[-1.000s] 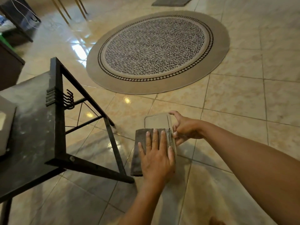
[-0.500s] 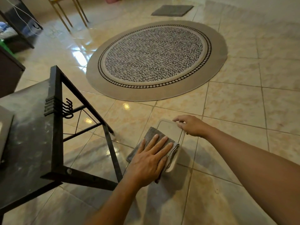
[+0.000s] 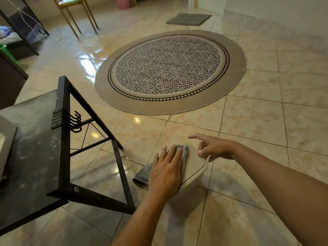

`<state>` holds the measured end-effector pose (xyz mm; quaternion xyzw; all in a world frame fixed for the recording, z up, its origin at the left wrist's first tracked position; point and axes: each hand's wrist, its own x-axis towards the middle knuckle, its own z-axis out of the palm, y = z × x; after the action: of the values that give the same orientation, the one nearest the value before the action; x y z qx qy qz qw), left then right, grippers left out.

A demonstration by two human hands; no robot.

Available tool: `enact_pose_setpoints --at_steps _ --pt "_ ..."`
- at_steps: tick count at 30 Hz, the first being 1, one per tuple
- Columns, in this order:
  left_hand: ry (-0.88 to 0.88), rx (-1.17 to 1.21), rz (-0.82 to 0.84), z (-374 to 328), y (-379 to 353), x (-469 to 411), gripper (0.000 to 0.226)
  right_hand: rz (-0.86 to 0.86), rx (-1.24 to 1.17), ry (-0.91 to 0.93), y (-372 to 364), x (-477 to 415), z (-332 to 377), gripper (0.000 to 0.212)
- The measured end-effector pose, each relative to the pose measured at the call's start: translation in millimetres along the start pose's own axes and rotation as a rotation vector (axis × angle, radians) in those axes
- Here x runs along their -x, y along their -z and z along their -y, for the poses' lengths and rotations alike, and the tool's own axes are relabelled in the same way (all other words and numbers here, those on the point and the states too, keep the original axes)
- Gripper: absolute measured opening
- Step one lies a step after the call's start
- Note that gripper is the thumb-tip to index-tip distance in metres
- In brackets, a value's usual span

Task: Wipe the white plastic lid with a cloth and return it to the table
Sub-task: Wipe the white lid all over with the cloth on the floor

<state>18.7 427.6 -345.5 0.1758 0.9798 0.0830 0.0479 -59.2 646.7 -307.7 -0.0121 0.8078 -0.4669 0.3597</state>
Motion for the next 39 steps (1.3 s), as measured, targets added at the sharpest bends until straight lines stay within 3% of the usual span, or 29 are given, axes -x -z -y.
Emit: enact_pose_setpoints --at_steps 8,13,23,29,32,34,35,37,39 --pt "0.053 0.096 -0.020 6.9 -0.2 -8.4 0.067 -0.066 -0.081 0.048 -9.4 -8.3 -4.7 0.062" --pt "0.083 0.011 -0.041 8.2 -4.5 0.4 0.071 0.023 -0.042 0.036 -13.9 -6.9 -0.9 0.067" --pt "0.123 0.322 -0.203 -8.2 5.5 9.7 0.046 -0.100 -0.129 0.084 -23.3 -6.5 5.6 0.067" --pt "-0.010 0.197 -0.129 -9.5 -2.9 24.8 0.047 -0.129 -0.120 0.076 -20.7 -2.3 -0.2 0.066" --pt "-0.112 0.240 -0.240 -1.7 9.0 27.4 0.030 -0.125 -0.128 0.073 -20.7 -2.0 1.7 0.066" --pt "-0.026 0.255 -0.378 6.5 16.3 17.1 0.025 -0.101 -0.149 0.068 -22.4 -3.1 3.7 0.065" --pt "0.070 0.230 -0.397 11.2 19.1 9.5 0.034 -0.084 -0.155 0.066 -24.1 -4.1 4.8 0.065" --pt "0.248 0.147 -0.243 19.3 18.5 -2.2 0.056 -0.051 -0.141 0.062 -26.7 -5.4 6.7 0.066" --pt "0.290 0.058 -0.066 21.8 7.8 -5.2 0.067 -0.022 -0.114 0.066 -27.1 -5.8 7.1 0.066"
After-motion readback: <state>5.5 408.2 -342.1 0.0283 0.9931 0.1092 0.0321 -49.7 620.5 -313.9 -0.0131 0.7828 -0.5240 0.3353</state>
